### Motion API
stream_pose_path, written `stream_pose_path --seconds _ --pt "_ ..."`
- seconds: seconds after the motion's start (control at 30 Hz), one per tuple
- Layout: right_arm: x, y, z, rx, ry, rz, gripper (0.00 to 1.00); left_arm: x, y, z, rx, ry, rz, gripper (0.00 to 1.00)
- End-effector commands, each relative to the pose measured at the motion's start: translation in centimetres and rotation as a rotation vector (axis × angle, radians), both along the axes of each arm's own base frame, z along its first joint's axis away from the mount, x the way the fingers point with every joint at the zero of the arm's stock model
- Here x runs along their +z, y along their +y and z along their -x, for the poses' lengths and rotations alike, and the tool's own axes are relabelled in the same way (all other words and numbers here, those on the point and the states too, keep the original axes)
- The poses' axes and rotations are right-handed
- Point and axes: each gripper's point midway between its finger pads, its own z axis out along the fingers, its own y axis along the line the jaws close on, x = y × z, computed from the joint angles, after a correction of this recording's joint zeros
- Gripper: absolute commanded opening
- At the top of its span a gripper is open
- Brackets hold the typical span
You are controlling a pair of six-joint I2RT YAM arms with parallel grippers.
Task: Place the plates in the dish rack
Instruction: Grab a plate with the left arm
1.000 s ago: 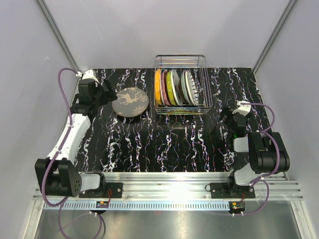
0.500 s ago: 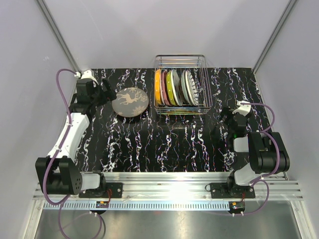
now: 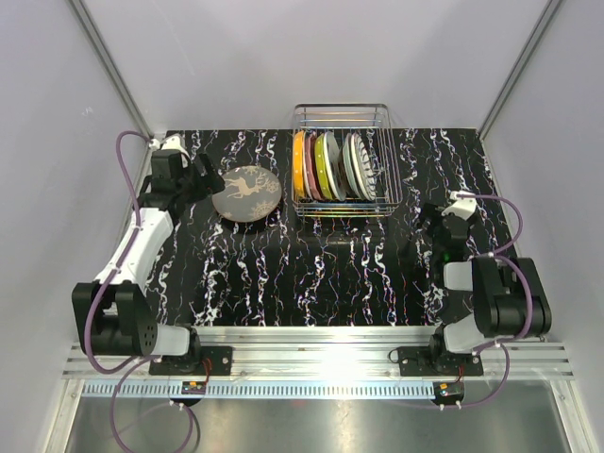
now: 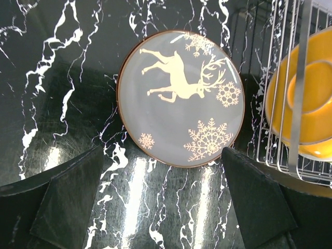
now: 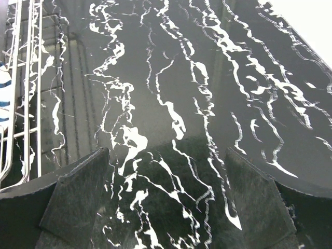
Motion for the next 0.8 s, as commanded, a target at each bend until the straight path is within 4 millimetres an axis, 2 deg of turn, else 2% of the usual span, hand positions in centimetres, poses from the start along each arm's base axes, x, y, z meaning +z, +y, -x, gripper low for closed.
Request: stream_pose_path --seconds 0.0,0.03,0.07,0.1,0.13,0.2,0.23,0.3,0.33,0.43,0.47,0.63,0.77 --pt "4.4 -1.1 -0.2 -0.067 -0.053 0.012 1.0 1.7 -0.5 -1.2 -0.017 -0.058 0.022 0.99" --pt "5.9 -1.1 -0.4 -0.067 -0.072 0.011 1.0 1.5 -0.5 -1.2 -0.018 -0.055 0.023 0.99" --pt "8.2 -1.1 -0.1 -0.069 -0.12 0.002 1.0 1.4 -0.7 -1.2 -0.023 -0.05 0.028 0.99" --pt "8.2 -1.0 0.5 -0.075 -0.098 -0.02 1.0 1.4 -0.7 -1.4 -0.025 -0.052 0.031 0.99" --pt "11.0 -1.1 0.9 -0.086 -0.161 -0.037 1.0 0.8 -0.7 -1.4 -0.024 -0.036 0.032 0.99" --pt "11.6 -0.8 1.6 -0.082 -0.141 -0.07 1.0 0.3 -0.8 -1.6 -0.022 -0.019 0.04 0.99" --pt "14.0 -0.6 1.8 -0.072 -0.182 -0.074 1.0 -0.2 -0.9 -1.8 -0.022 -0.005 0.042 0.99" --pt "14.6 0.3 2.2 -0.041 -0.163 -0.128 1.0 -0.9 -1.0 -1.8 -0.023 0.016 0.054 0.99" --pt "16.4 0.8 2.3 -0.012 -0.194 -0.134 0.98 -1.5 -1.1 -1.9 -0.025 0.031 0.062 0.99" --pt "17.9 2.9 2.2 0.095 -0.207 -0.188 0.91 -3.0 -1.7 -2.3 -0.037 0.068 0.098 0.98" --pt "18.3 4.5 2.2 0.188 -0.21 -0.204 0.87 -3.4 -2.0 -2.2 -0.044 0.087 0.11 0.98" --pt "20.2 9.0 2.0 0.431 -0.212 -0.278 0.76 -5.6 -2.4 -2.5 -0.044 0.146 0.132 0.94" --pt "21.0 10.1 1.7 0.476 -0.215 -0.335 0.74 -7.1 -2.4 -2.4 -0.037 0.192 0.142 0.92"
